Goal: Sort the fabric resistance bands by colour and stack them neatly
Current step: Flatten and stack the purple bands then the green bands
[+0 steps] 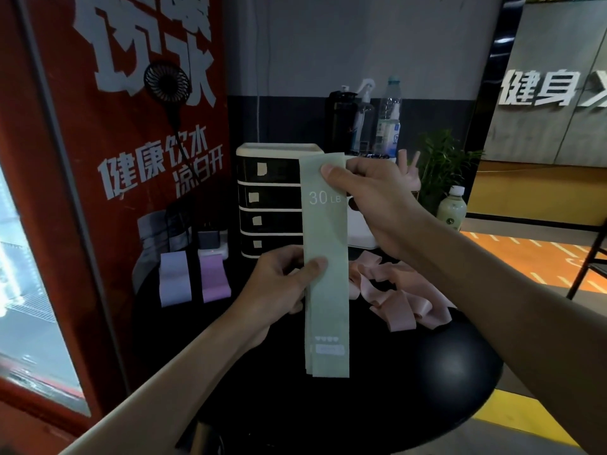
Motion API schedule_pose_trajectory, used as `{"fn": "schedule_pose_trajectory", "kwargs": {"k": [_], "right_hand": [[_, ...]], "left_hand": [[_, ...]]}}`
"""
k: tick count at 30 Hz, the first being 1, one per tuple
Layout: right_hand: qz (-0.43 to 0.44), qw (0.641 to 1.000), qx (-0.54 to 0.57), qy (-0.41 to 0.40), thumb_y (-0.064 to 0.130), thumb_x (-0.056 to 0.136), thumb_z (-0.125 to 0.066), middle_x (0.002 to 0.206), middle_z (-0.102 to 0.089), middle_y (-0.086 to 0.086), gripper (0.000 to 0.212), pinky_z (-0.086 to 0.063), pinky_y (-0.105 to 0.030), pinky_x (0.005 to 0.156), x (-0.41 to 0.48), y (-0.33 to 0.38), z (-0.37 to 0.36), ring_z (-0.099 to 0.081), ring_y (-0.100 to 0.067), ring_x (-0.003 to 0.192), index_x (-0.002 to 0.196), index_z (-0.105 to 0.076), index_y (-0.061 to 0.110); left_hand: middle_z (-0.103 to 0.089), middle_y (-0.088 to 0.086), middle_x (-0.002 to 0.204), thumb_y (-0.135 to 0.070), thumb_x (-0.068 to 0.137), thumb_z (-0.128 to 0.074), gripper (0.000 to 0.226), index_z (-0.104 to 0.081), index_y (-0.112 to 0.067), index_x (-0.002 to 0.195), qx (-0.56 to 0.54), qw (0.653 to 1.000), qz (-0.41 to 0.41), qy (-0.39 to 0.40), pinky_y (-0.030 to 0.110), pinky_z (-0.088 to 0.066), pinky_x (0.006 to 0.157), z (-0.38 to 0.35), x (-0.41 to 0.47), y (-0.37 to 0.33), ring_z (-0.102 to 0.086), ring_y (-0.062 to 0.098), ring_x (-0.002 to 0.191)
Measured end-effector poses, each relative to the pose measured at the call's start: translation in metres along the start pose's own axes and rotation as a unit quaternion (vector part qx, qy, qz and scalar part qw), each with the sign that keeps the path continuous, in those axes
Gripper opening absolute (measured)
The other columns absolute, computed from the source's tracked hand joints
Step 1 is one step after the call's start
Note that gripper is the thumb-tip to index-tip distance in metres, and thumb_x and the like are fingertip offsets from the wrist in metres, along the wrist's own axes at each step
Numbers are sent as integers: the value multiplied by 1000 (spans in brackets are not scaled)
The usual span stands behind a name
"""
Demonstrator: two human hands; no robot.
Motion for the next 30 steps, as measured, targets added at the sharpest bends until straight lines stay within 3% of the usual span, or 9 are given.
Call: {"fn": "schedule_pose_trajectory", "kwargs": {"k": [3, 7, 9, 14, 16, 21, 23, 26, 30], "right_hand": [[-11, 1000, 10, -3, 17, 94, -62, 75, -69, 3, 13, -43, -8, 49, 3, -4, -1, -62, 4, 57, 84, -65, 9], [-18, 999, 30, 0, 18, 94, -62, 79, -70, 1, 14, -45, -9, 51, 8, -8, -3, -64, 2, 60, 89, -67, 6], [-20, 999, 36, 9, 19, 94, -61, 85, -71, -3, 19, -48, -11, 55, 11, -10, -6, -67, -2, 66, 97, -68, 1], [-17, 999, 42, 14, 21, 94, -62, 85, -73, -3, 22, -54, -19, 64, 19, -15, -10, -70, -11, 73, 101, -68, 1], [-12, 999, 30, 14, 21, 94, -62, 83, -72, -2, 19, -53, -18, 63, 25, -14, -10, -69, -9, 72, 98, -68, 4], [6, 1000, 29, -9, 19, 95, -61, 78, -68, 2, 17, -44, -10, 50, 33, 2, -4, -61, 3, 58, 98, -67, 3], [0, 1000, 17, -6, 18, 93, -63, 74, -67, 4, 14, -43, -9, 51, 28, 6, -3, -60, 4, 57, 90, -67, 5], [-32, 999, 4, 10, 16, 90, -66, 62, -66, 10, 19, -42, -9, 48, -1, -2, -2, -59, 4, 53, 72, -63, 12], [-139, 988, 39, 59, 13, 90, -65, 51, -61, 6, 25, -38, -12, 37, -51, -37, -2, -54, 0, 41, 67, -58, 9]], "left_hand": [[-61, 8, 80, -26, 100, -57, 21, -67, -10, 112, 8, 1000, 21, 0, 23, -31, 37, 2, 1, 8, -33, 8, 39], [-63, 26, 96, -24, 103, -51, 23, -60, -8, 116, -3, 999, 34, 10, 27, -41, 40, 0, 6, 13, -52, 16, 47], [-64, 21, 109, -24, 104, -49, 23, -53, -8, 120, -29, 999, 40, 9, 26, -42, 40, -3, 9, 14, -61, 17, 56], [-68, 15, 105, -28, 106, -42, 23, -44, -10, 120, -12, 999, 38, 24, 26, -41, 39, -10, 17, 14, -65, 15, 61], [-69, 18, 109, -27, 107, -41, 23, -45, -8, 119, 8, 1000, 19, 13, 26, -40, 41, -9, 28, 13, -65, 15, 60], [-71, 14, 94, -21, 106, -42, 15, -51, -12, 113, 52, 997, -40, -47, 24, -42, 48, 5, 61, 2, -64, 14, 60], [-70, 15, 90, -20, 106, -43, 9, -51, -16, 107, 59, 996, -57, -45, 21, -44, 49, 10, 62, 6, -64, 13, 61], [-66, 11, 76, -17, 104, -45, 7, -52, -16, 106, 71, 995, -71, -21, 26, -44, 51, 10, 35, 32, -62, 14, 60], [-68, 1, 78, -16, 104, -47, 15, -54, -11, 116, 40, 998, -15, 35, 25, -44, 51, -3, -28, 84, -61, 15, 60]]}}
Point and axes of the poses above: each hand's wrist, its own x-axis towards the middle knuckle, its own z-axis out of the back of the hand, y = z × x, the point moved 3 cm from there along x, towards the middle knuckle
